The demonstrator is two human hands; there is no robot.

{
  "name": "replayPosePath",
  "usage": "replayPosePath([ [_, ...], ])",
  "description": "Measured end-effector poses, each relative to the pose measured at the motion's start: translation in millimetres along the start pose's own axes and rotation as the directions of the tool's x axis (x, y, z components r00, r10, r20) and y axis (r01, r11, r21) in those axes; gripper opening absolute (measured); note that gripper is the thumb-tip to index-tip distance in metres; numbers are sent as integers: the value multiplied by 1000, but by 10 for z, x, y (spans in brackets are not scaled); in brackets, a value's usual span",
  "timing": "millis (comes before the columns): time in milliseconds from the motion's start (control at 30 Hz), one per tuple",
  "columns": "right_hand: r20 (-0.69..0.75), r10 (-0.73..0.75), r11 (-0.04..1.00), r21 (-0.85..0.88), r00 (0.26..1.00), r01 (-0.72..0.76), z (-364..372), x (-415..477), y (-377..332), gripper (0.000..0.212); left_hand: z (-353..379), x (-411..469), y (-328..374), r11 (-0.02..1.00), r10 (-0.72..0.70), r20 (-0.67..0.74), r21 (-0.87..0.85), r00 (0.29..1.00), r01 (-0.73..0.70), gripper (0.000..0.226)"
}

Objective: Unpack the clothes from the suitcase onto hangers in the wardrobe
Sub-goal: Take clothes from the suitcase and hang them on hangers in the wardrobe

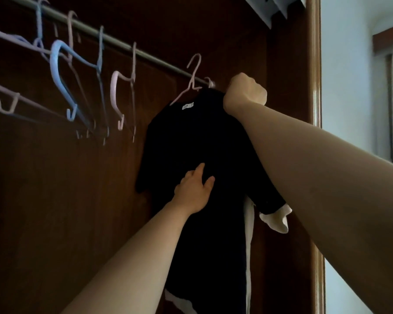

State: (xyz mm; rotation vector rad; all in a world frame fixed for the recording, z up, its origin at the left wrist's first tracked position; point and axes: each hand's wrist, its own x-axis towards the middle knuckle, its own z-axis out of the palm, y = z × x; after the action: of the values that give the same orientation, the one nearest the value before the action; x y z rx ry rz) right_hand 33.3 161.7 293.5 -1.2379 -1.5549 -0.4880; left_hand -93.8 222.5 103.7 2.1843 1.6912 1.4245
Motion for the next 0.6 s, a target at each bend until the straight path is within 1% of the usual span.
replayPosePath([
  [133,25,-24,1000,0,999,24,108,44,-49,23,-5,12,-81,999,-12,38,-29,999,13,64],
  [300,47,-33,999,-25,998,34,191,51,-59,23,60,-74,-61,999,-31,8,-28,999,31,63],
  [400,97,-44,999,-18,994,46,202,24,15,19,82,-108,-60,999,-34,11,-23,999,34,62],
  [467,118,-76,997,-22,990,79,197,-18,78,14,94,-131,-54,998,-49,25,-31,999,49,62],
  [600,106,-94,995,-15,990,96,139,-111,198,11,127,-239,12,996,-82,27,-32,996,83,62],
])
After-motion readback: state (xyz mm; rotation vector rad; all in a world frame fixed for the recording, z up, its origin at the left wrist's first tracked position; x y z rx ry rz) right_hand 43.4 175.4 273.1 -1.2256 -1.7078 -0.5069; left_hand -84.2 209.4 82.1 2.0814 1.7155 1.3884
